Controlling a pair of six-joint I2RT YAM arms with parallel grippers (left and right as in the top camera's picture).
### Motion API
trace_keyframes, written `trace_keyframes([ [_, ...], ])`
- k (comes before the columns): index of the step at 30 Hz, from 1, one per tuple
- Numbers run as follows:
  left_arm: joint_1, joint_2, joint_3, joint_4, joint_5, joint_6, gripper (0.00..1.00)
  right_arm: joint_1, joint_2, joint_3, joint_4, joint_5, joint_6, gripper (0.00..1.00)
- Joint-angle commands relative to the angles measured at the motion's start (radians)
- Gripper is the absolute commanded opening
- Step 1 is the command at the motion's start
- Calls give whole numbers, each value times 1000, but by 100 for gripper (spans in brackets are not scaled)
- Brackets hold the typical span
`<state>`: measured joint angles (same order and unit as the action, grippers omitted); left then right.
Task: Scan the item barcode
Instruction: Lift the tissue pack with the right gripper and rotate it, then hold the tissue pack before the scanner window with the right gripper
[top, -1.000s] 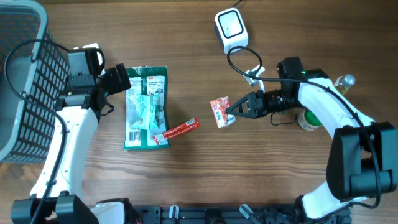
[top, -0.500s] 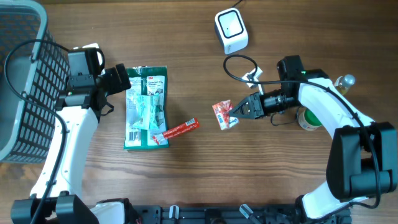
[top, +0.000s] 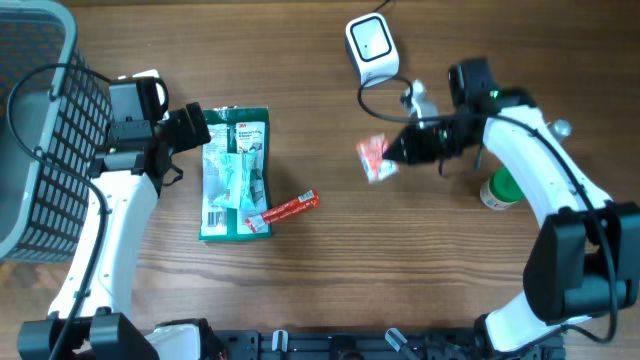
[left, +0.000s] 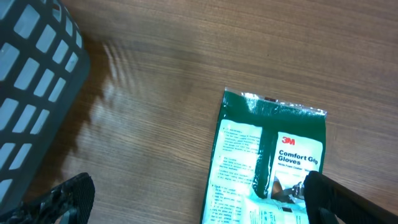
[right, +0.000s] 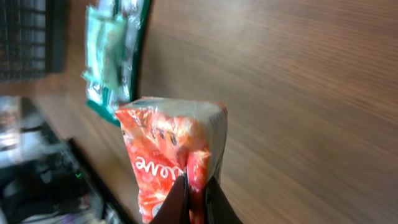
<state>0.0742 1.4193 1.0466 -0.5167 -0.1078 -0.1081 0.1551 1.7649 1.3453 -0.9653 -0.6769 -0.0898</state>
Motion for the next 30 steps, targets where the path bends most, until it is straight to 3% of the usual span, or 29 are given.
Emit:
trace_keyframes([
  [1,6,-11,8,3,-6,19,100,73,-21,235,-121,328,63,4],
  [7,6,-11,8,3,-6,19,100,191,-21,563,-230,687,100,4],
  [13,6,-11,8,3,-6,19,100,207,14,564,-98,803,84,4],
  [20,6,-11,8,3,-6,19,100,207,140,564,101,821,-22,4],
  [25,6,-11,8,3,-6,19,100,211,243,564,215,945,-83,4],
  [30,6,-11,8,3,-6,19,100,234,319,564,302,947,-215,4],
])
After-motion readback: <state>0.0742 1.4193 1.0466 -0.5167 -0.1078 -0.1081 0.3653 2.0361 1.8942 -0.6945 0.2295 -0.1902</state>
